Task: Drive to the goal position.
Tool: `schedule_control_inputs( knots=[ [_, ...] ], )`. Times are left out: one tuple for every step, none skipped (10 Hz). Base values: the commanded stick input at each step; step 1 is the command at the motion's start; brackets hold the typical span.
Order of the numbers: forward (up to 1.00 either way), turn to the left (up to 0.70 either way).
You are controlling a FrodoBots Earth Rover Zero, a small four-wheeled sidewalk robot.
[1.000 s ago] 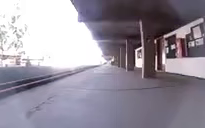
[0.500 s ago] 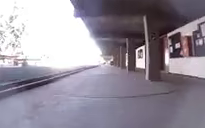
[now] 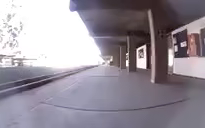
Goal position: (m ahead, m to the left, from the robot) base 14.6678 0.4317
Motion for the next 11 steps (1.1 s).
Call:
schedule_control_inputs(
  knots=[
    [1.00, 0.01],
    [1.00, 0.01],
    [1.00, 0.01],
    [1.00, 0.01],
    [1.00, 0.01],
    [1.00, 0.01],
    [1.00, 0.01],
    [1.00, 0.01],
    [1.00, 0.01],
    [1.00, 0.01],
    [1.00, 0.01]
  ],
)
